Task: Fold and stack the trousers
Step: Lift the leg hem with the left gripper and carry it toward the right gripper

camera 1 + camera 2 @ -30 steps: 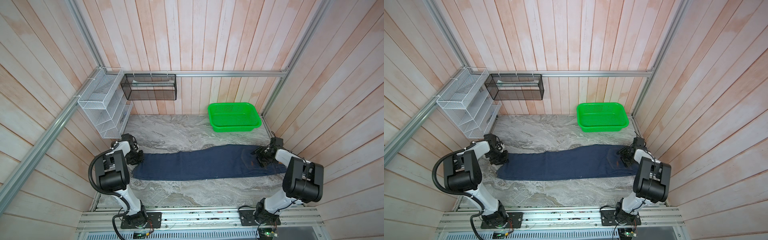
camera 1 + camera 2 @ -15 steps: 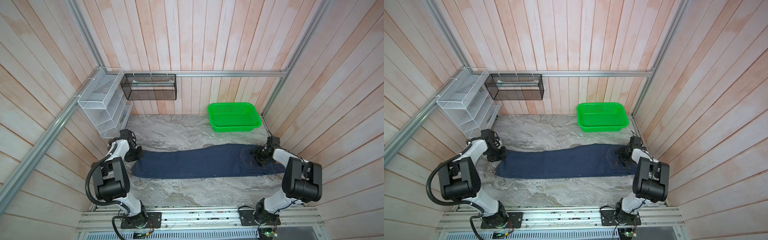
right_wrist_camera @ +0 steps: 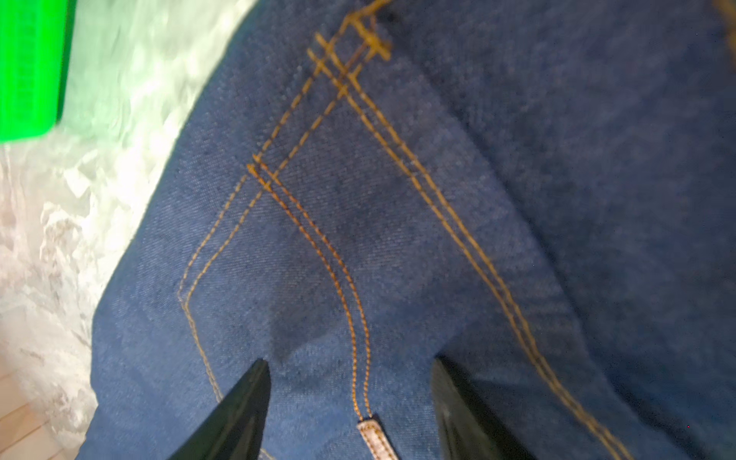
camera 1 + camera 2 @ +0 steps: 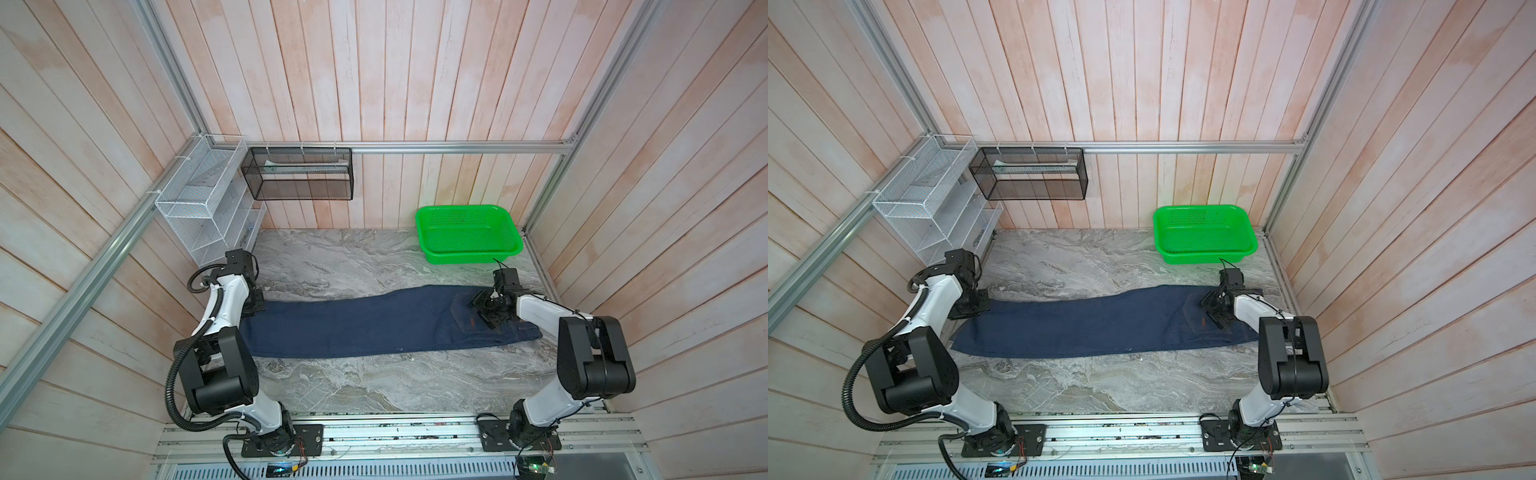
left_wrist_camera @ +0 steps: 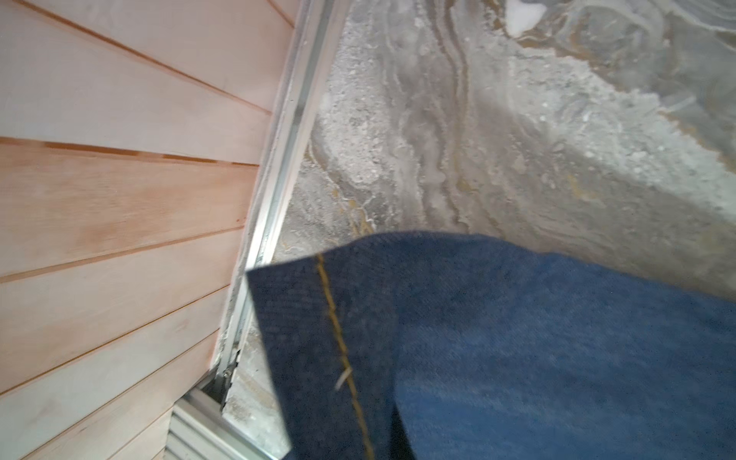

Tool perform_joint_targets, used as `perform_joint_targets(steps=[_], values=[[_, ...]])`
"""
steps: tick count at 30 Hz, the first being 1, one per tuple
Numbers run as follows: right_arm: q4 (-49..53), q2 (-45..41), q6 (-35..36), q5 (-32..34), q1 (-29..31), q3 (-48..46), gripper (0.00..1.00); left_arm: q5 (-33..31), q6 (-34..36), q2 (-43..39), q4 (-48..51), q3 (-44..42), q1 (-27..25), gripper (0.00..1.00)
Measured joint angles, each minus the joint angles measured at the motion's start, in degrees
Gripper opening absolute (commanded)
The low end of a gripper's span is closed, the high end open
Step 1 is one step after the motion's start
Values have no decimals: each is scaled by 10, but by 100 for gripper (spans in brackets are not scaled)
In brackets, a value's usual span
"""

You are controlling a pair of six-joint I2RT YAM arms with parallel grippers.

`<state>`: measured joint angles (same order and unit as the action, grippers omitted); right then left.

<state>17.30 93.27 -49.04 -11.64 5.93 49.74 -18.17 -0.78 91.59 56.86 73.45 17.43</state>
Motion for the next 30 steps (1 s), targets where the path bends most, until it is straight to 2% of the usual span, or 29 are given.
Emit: perform_joint_targets(steps=[7,14,24,30], values=[[0,26,-40,-3,76,28,67,-32,17,0,9,33,9,0],[16,27,-48,-4,94,39,70,-25,17,-1,27,52,-15,0],[83,7,-37,-4,90,43,70,129,-80,-46,57,61,-179,0],[97,-5,-19,-4,65,43,70,189,-161,-48,64,82,-265,0]])
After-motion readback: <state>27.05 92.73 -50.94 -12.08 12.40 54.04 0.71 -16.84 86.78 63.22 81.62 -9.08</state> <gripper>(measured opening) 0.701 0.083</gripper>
